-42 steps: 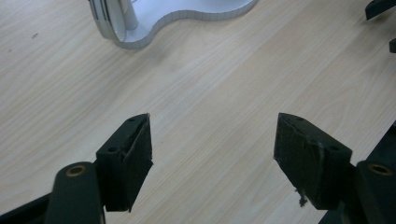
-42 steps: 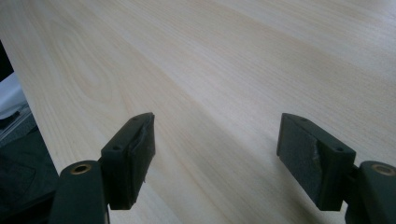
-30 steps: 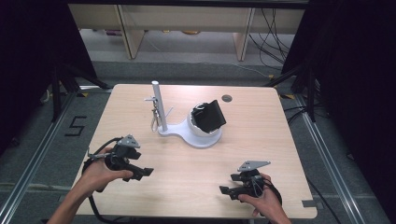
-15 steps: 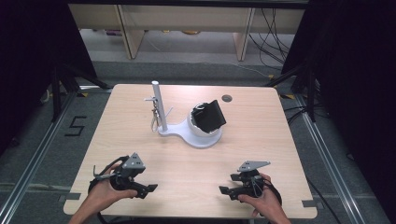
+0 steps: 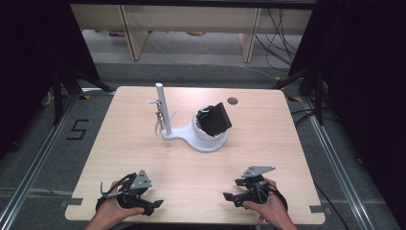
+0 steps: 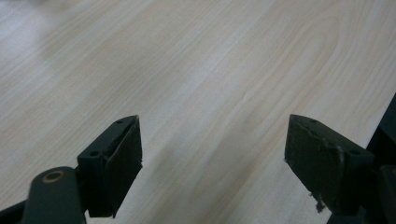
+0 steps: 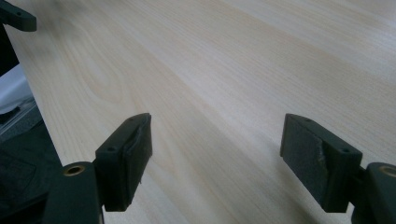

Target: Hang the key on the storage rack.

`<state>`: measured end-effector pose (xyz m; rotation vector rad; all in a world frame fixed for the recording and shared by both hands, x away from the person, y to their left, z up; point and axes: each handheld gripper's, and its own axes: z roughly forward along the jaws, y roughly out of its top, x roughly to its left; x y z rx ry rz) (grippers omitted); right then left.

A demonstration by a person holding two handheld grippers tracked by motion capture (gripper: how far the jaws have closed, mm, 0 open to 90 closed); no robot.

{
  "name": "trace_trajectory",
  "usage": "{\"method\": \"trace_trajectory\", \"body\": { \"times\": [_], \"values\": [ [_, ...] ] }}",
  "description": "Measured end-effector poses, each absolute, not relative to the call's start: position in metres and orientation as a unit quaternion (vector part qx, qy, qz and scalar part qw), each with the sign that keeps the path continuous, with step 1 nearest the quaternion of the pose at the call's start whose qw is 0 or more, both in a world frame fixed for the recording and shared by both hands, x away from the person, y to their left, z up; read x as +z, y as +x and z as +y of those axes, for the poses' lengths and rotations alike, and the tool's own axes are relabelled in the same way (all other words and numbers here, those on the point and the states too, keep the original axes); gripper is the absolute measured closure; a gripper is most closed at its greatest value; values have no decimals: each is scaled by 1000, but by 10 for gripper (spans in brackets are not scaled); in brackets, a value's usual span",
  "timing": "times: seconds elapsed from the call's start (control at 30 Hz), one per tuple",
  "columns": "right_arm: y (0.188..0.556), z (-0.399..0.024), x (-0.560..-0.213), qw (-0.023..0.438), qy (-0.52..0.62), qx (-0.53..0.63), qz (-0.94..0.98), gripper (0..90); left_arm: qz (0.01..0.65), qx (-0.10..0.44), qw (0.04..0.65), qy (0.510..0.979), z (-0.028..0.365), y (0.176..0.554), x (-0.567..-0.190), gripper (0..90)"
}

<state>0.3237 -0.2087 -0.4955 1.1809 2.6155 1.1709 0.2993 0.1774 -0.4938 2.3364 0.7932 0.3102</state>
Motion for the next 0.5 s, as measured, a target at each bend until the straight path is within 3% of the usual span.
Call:
{"method": "trace_trajectory", "body": {
  "times": [0.5],
  "values": [
    [322, -205, -495, 25, 376, 380, 845, 214, 297, 132, 320, 890, 174, 284, -501, 182]
  ]
}}
